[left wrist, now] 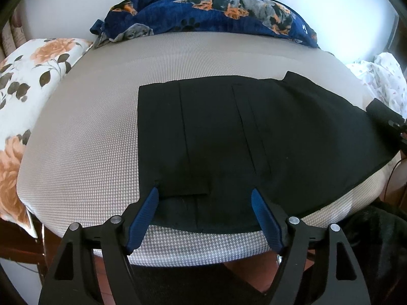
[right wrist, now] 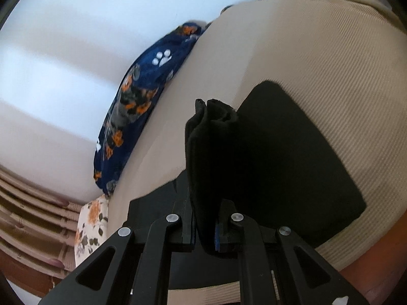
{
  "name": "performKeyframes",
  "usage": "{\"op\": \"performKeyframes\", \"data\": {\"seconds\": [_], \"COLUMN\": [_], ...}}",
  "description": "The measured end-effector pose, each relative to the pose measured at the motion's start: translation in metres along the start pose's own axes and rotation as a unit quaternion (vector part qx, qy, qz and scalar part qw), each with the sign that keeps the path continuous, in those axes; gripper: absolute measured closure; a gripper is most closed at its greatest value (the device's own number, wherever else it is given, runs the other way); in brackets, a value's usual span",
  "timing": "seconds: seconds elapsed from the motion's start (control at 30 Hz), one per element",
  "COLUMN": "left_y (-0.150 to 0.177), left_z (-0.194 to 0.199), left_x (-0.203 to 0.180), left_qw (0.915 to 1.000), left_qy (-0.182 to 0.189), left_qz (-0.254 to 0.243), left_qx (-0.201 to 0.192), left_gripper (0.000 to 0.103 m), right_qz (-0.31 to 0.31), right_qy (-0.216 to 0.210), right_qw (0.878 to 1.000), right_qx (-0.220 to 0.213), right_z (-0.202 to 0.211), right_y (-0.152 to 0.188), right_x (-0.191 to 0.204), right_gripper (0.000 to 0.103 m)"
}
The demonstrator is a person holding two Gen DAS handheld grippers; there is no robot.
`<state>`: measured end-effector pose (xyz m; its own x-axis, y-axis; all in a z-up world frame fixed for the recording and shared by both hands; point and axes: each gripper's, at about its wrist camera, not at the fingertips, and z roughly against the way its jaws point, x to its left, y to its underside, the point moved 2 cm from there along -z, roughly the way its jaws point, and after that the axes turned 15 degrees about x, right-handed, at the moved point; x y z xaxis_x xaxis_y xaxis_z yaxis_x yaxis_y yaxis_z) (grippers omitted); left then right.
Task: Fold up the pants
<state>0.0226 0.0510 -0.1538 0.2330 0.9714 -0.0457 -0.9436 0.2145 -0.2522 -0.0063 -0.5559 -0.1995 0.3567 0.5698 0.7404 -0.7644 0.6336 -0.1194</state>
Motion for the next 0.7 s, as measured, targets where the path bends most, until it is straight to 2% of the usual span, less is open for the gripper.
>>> {"op": "performKeyframes", "data": {"seconds": [0.7], "left_y": [0.002], "left_z": [-0.005], "left_x": [-0.001], "left_qw": [1.0], "left_qy": [-0.001], "left_qz": [-0.003], "left_qx": [0.008], "left_gripper": [0.019], "right_qz": [0.03], "right_qy": [0.003], "right_qw": [0.998], "right_qx": [0.051], "right_z": [-0.038], "right_y": [0.027], "right_x": [0.021], "right_gripper": [0.092]}}
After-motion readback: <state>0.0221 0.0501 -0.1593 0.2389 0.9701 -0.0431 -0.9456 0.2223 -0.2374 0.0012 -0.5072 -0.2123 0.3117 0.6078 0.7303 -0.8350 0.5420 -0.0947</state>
